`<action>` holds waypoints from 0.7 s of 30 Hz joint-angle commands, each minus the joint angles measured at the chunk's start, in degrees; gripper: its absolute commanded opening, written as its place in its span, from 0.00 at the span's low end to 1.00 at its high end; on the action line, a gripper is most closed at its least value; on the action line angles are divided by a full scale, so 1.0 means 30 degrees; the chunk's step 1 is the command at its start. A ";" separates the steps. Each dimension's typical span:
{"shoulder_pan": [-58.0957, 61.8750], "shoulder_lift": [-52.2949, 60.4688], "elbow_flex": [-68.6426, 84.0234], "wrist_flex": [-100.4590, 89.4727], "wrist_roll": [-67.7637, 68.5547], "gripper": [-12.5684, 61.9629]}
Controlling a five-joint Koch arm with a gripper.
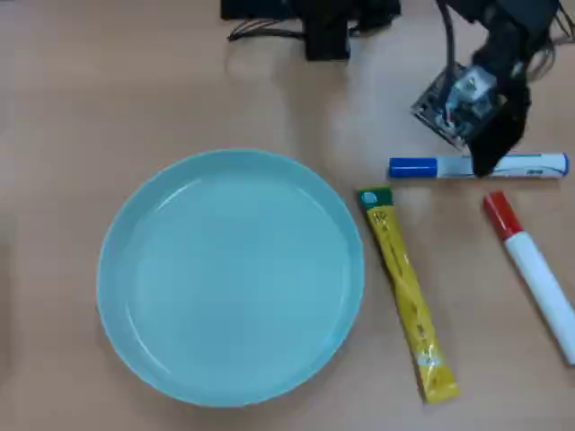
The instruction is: Pick up the blue pen, then put it in the green bowl
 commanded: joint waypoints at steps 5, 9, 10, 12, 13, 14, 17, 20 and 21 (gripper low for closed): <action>-0.0410 -0.1348 -0.1904 -0.0967 0.0352 0.66; -0.0732 -0.1846 -0.1875 -0.1113 0.1201 0.66; -0.0850 -0.1934 -0.1875 -0.1260 0.1582 0.66; -0.1055 -0.2227 -0.1875 -0.1699 0.1816 0.65; -0.1084 -0.2461 -0.1846 -0.1992 0.1846 0.65; -0.1113 -0.2637 -0.1816 -0.2139 0.1846 0.65; -0.1201 -0.3076 -0.1787 -0.2256 0.1875 0.65; -0.1260 -0.3135 -0.1758 -0.2314 0.1846 0.65; -0.1260 -0.3135 -0.1729 -0.2314 0.1816 0.65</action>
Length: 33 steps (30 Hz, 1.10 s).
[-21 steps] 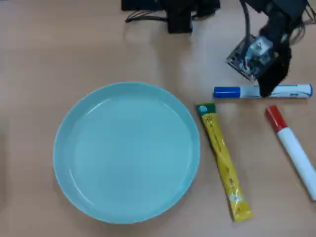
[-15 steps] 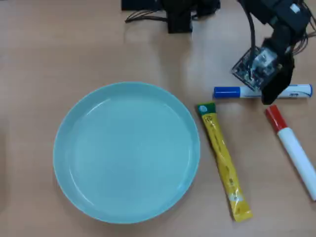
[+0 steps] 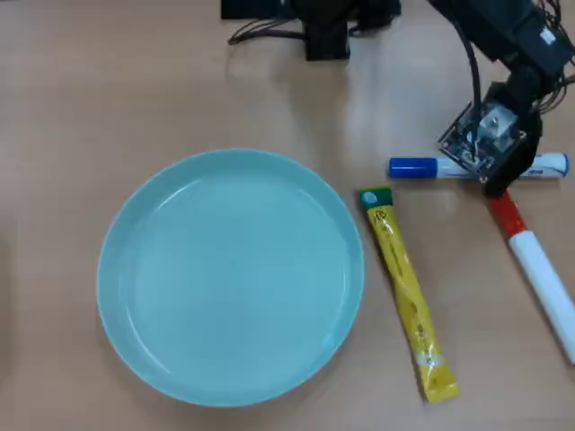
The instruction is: Pick up the blue pen, then put it in the green bowl
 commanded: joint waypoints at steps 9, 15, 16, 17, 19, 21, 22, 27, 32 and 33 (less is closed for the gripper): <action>-0.0322 -0.0557 -0.0645 -0.0352 0.0088 0.65; -0.0234 -0.0557 -0.0234 -0.0762 0.0029 0.46; -0.0234 -0.0557 -0.0234 -0.0820 0.0000 0.40; -0.0205 -0.0557 -0.0234 -0.0820 -0.0029 0.34; -0.0205 -0.0557 -0.0234 -0.0820 -0.0029 0.22; -0.0146 -0.0557 -0.0234 -0.0820 -0.0029 0.10; -0.0117 -0.0586 -0.0176 -0.0820 -0.0029 0.06; 0.0000 -0.0557 0.0381 -0.0820 -0.0059 0.06; -0.0029 -0.0527 0.0732 -0.0615 0.0000 0.06; -0.0029 -0.0498 0.0732 -0.0527 0.0000 0.06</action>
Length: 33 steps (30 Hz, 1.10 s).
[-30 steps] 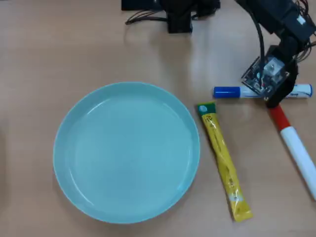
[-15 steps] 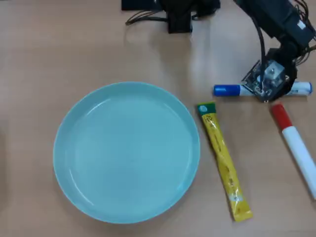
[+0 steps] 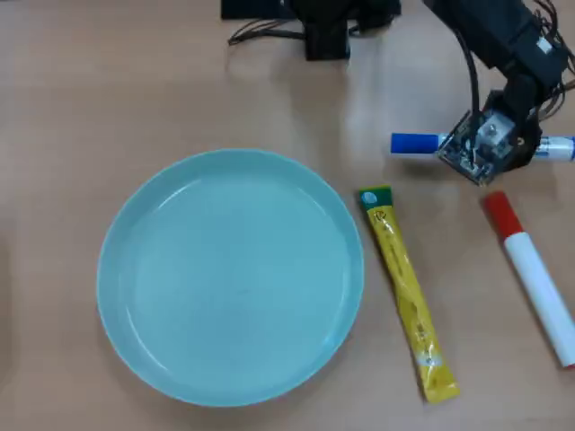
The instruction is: Pick up the blue pen, then put it in the green bowl
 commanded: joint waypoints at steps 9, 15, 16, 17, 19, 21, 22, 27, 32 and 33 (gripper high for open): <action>0.0264 0.2256 -0.0439 0.2432 0.0117 0.06; 0.0176 0.5742 -0.0557 0.3340 -0.0088 0.06; 0.0146 0.6211 -0.0645 0.3633 -0.0352 0.07; 0.0176 0.6650 -0.0762 0.3896 -0.0732 0.06; 0.0234 0.7207 -0.1025 0.4336 -0.1670 0.07; 0.0322 0.7324 -0.1406 0.4629 -0.2373 0.07; 0.0352 0.7324 -0.1611 0.4805 -0.2725 0.07; 0.0791 0.7617 -0.2871 0.6064 -0.5303 0.07; 0.1787 0.8555 -0.4102 0.7207 -0.7324 0.07; 0.2051 0.8906 -0.4160 0.7236 -0.7441 0.07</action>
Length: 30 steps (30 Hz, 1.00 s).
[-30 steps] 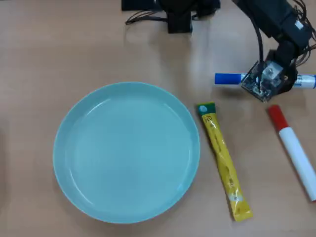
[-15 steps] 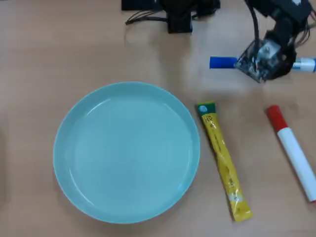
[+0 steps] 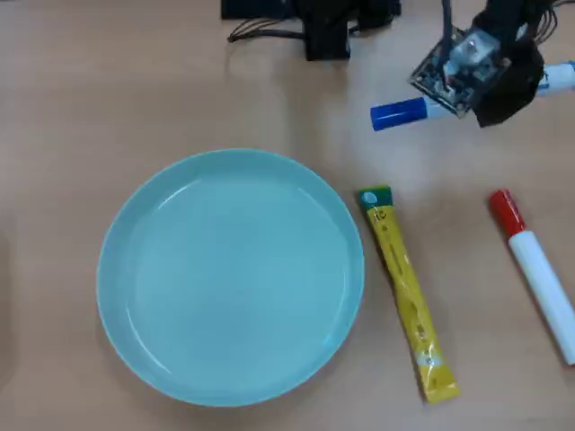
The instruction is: Pick up the blue pen, then put it in the green bowl
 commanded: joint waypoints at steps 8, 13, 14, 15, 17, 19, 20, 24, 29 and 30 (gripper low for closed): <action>0.2373 0.3809 -0.1846 0.1172 -0.2754 0.07; 0.3867 0.4102 -0.1816 0.1406 -0.4453 0.07; 0.4014 0.4219 -0.1875 0.1377 -0.4512 0.07; 0.4160 0.4248 -0.1904 0.1348 -0.4541 0.07; 0.4482 0.4307 -0.1934 0.1377 -0.4629 0.07; 0.5801 0.4541 -0.1846 0.1348 -0.4980 0.07; 0.6768 0.4834 -0.1787 0.1260 -0.5303 0.07; 0.9199 0.5830 -0.1641 0.0498 -0.5742 0.07; 1.0371 0.6416 -0.0293 -0.1699 -0.6797 0.07; 1.0693 0.6621 0.0088 -0.2432 -0.7031 0.07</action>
